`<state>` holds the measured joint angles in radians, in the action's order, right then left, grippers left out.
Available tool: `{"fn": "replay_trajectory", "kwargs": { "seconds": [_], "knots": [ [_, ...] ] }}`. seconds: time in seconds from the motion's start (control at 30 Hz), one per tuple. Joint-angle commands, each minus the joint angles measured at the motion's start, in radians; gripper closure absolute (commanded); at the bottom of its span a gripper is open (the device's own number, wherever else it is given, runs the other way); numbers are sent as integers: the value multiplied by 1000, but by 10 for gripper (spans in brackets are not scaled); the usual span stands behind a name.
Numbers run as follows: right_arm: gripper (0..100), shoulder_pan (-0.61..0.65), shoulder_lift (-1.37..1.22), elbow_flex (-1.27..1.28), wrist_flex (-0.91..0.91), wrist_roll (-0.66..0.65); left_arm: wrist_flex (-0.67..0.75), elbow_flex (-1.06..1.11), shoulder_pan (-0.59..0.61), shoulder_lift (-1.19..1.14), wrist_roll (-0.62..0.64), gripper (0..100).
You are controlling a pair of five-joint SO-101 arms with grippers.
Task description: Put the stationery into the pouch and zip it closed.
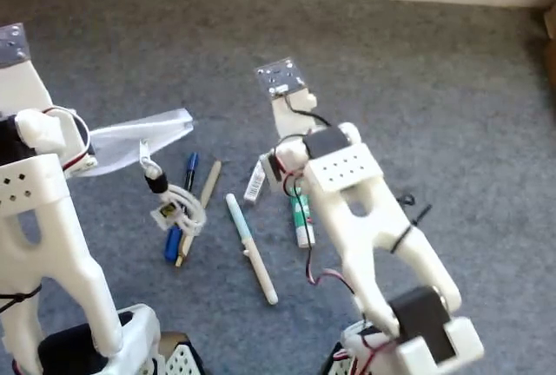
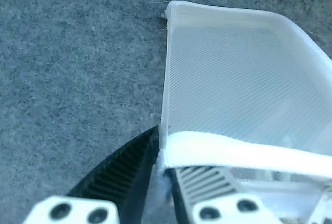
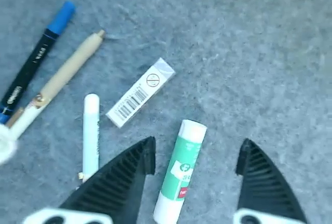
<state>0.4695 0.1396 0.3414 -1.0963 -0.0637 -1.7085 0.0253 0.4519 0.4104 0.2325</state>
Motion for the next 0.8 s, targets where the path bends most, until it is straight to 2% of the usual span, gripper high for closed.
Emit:
{"fn": "replay_trajectory", "kwargs": {
  "seconds": [0.0,0.1,0.4,0.77],
  "knots": [
    [813,-13,-81,-114,-4,-35,-35,-4,8,30,89,954],
    [818,-13,-163,-162,-4,-78,-38,-2,8,30,101,954],
    [821,-62,-275,-222,-4,-83,-38,-1,7,30,101,954],
    [822,-62,-400,-275,-7,-84,-38,-1,7,30,101,954]
  ]
}}
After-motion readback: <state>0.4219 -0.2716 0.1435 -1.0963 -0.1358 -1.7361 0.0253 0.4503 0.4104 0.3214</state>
